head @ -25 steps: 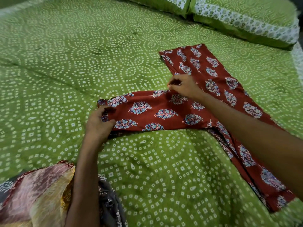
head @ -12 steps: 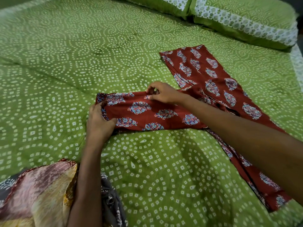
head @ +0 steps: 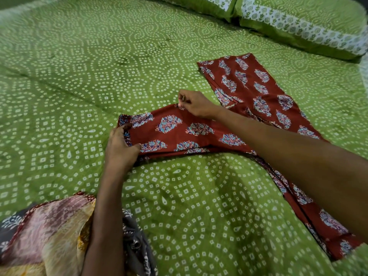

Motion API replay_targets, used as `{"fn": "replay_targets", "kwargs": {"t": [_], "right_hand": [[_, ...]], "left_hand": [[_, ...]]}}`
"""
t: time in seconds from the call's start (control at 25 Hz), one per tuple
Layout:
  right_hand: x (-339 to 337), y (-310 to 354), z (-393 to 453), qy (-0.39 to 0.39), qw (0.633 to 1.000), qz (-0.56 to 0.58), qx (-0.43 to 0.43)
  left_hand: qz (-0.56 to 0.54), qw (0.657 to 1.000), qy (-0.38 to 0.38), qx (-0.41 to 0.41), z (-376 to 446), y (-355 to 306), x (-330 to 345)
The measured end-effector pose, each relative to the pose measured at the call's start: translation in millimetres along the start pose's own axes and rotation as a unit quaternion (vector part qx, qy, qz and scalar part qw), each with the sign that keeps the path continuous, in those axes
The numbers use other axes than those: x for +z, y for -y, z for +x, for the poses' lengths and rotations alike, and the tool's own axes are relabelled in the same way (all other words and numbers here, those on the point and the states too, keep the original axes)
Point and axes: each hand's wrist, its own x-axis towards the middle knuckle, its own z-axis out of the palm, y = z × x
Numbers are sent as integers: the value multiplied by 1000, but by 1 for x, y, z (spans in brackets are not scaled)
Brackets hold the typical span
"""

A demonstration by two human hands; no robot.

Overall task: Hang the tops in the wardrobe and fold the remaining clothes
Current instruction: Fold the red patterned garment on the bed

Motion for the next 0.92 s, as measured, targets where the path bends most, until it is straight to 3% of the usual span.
{"fn": "replay_targets", "kwargs": {"t": [0.08, 0.16, 0.28, 0.44, 0.64, 0.72, 0.92], "right_hand": [[18, -4, -3, -7, 998, -69, 3], [33, -7, -14, -65, 979, -191, 36], [40, -6, -57, -171, 959, -206, 96], [35, -36, -134, -15, 973, -217, 80], [-1, -77, -159, -19, 931, -219, 291], [8, -70, -161, -5, 935, -242, 260], [43, -19, -127, 39, 965, -245, 90]], "left_hand": [[-2, 1000, 1, -12, 3, 4, -2], [13, 1000, 1, -18, 5, 7, -3], [36, 999, -1, -22, 7, 9, -4], [50, 998, -11, -20, 5, 6, -3], [72, 997, 4, -16, 11, 15, -6], [82, 996, 14, -12, 13, 17, -8], [87, 995, 49, -10, 14, 20, -14]]}}
